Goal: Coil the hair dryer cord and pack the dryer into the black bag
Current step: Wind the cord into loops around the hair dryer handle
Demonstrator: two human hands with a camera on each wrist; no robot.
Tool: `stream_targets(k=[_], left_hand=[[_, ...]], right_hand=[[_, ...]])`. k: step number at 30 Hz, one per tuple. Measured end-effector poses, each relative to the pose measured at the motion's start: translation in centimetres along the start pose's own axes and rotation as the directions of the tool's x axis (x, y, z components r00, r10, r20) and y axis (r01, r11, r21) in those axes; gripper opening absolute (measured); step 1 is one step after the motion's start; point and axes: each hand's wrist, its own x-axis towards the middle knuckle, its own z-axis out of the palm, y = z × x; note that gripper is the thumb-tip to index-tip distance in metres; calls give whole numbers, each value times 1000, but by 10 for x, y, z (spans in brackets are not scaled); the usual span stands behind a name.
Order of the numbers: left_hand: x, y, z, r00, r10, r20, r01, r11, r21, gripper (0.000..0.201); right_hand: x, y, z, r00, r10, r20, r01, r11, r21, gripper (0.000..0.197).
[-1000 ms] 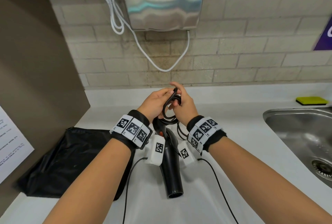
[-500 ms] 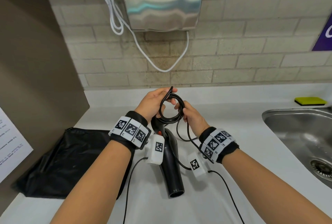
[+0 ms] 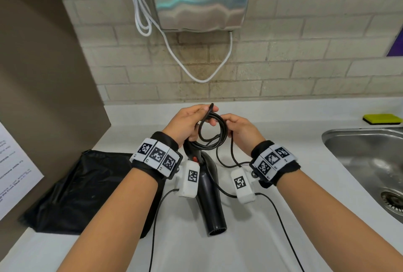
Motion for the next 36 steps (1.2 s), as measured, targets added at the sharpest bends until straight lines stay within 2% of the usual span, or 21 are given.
stream_targets(k=[2,5,7,9,11,13,14,15,17,19,21,23,25,28,33,36], left_hand=[[-1,0,-5,999,-32,21,32,999,-6,28],[-4,-1,-14,999,-41,25,42,999,-16,27],[-4,-2,-16,999,-32,20,33,999,-36,27],[-3,-2,-15,1000,-25,1,25,999,-45,28],[-2,-2,-12,1000,-13,-11,12,999,-37,29],[-1,-2,-7,1000,-3,-18,3,1000,-15,29],[0,-2,-5,1000,-2,-21,2,1000,-1,29],[0,-2,-3,1000,-2,-24,2,1000,11,29],[2,-2,-1,1000,-2,-28,3,1000,29,28],[3,-2,0,1000,0,-28,2,999,51,28],[5,-1,1,1000,-1,-19,3,996,85,29],[6,0,2,1000,-4,-10,5,994,110,31],[5,1,3,1000,-3,-3,3,992,124,32],[5,1,4,1000,-5,-5,5,990,140,30],[5,1,2,1000,-23,2,23,991,133,32],[5,2,3,999,-32,-8,33,987,160,30]], right_hand=[[5,1,-10,995,-31,-95,27,999,-42,36],[11,5,-28,950,-36,-309,8,996,-90,36],[10,16,-35,928,-16,-371,-59,980,-190,31],[6,35,-34,941,76,-330,-181,936,-302,26],[0,52,-30,962,180,-207,-253,872,-419,29],[-5,58,-23,955,277,-109,-287,758,-585,26],[-6,55,-20,952,286,-108,-284,695,-660,25],[-5,50,-17,963,238,-123,-255,672,-696,28],[-6,33,-11,980,42,-193,-154,776,-612,35],[-5,11,-4,944,-184,-274,34,881,-472,34],[-5,-10,3,924,-290,-250,189,913,-361,29],[-5,-25,10,931,-307,-198,234,917,-323,22],[-4,-33,15,947,-276,-167,218,929,-297,21],[-7,-34,16,948,-281,-152,232,933,-275,28],[-13,-33,21,946,-320,-49,297,919,-260,33],[-13,-34,26,927,-375,-9,350,872,-342,41]])
